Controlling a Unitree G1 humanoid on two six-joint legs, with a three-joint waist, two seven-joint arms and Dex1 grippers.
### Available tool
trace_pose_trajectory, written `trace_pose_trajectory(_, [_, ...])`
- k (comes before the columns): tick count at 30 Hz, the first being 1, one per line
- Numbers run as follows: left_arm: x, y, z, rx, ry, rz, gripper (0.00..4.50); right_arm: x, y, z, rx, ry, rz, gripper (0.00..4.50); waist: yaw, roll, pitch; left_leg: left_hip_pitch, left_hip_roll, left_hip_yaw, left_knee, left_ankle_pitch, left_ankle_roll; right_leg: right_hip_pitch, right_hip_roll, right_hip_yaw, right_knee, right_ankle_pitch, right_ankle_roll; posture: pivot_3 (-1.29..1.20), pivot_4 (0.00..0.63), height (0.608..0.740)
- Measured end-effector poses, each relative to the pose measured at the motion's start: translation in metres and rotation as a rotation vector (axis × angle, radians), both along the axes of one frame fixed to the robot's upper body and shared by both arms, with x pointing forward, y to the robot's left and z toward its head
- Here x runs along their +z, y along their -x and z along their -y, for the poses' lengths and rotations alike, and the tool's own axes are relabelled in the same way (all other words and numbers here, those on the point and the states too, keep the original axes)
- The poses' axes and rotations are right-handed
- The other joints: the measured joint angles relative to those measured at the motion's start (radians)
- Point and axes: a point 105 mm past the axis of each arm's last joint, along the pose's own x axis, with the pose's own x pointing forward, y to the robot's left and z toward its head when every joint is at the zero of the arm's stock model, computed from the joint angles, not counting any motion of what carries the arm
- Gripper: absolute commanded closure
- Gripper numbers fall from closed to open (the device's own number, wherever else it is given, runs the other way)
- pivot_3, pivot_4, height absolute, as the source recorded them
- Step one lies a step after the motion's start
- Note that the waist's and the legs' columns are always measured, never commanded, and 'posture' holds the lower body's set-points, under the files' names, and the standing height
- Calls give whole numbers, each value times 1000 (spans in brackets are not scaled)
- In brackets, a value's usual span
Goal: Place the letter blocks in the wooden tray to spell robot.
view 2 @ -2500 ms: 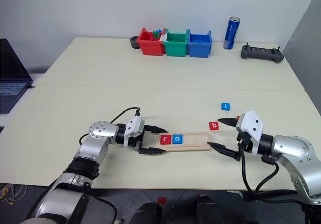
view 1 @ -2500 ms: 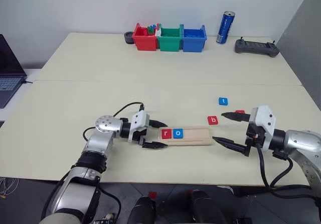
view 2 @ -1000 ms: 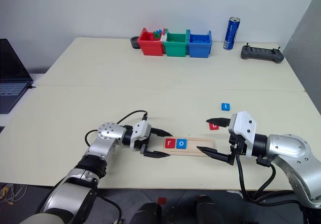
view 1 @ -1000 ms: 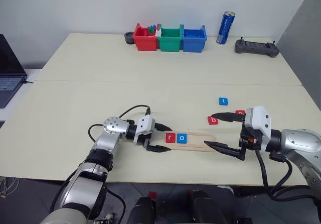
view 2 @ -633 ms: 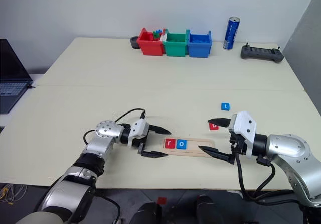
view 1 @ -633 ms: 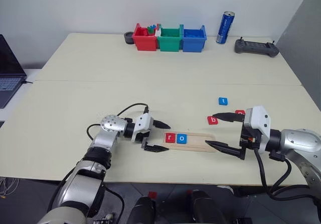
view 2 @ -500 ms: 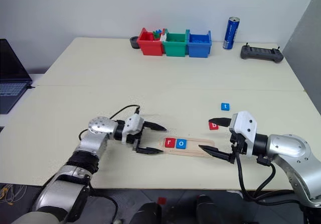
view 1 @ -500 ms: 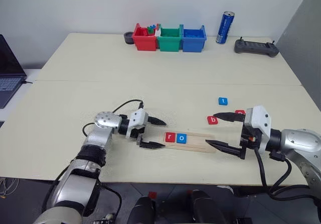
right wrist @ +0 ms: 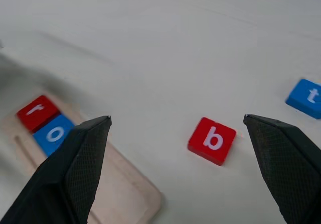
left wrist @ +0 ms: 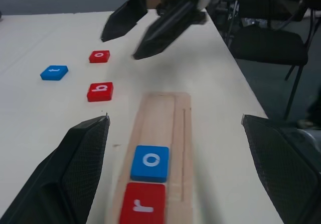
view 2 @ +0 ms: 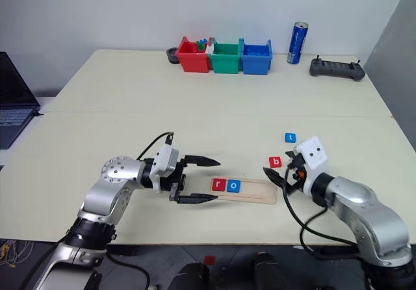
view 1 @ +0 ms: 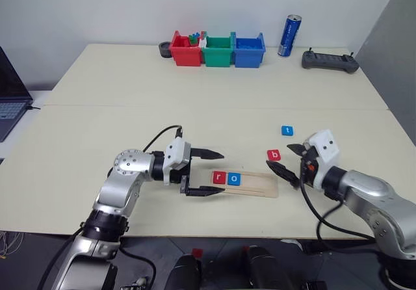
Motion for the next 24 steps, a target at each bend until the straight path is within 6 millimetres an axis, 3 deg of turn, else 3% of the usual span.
trace_pose_trajectory(8, [2,-4,-2,48,-1,9,50,-12,-30,-4,-209,-29,-86,0,0,0,0,-1,0,0,0,0,0,0,0,0,-1,0,0,0,150,740])
trace_pose_trajectory(16, [3,-8,-2,89,7,27,50,-26,-30,-4,-269,21,-149,0,-1,0,0,0,0,0,-1,0,0,-1,0,0,-1,0,0,0,150,740])
trace_pose_trajectory(24, [-10,-3,-4,107,-12,-2,50,-34,-30,-13,-289,15,-191,0,-3,1,0,0,0,1,-1,0,0,-1,0,0,0,0,0,0,150,740])
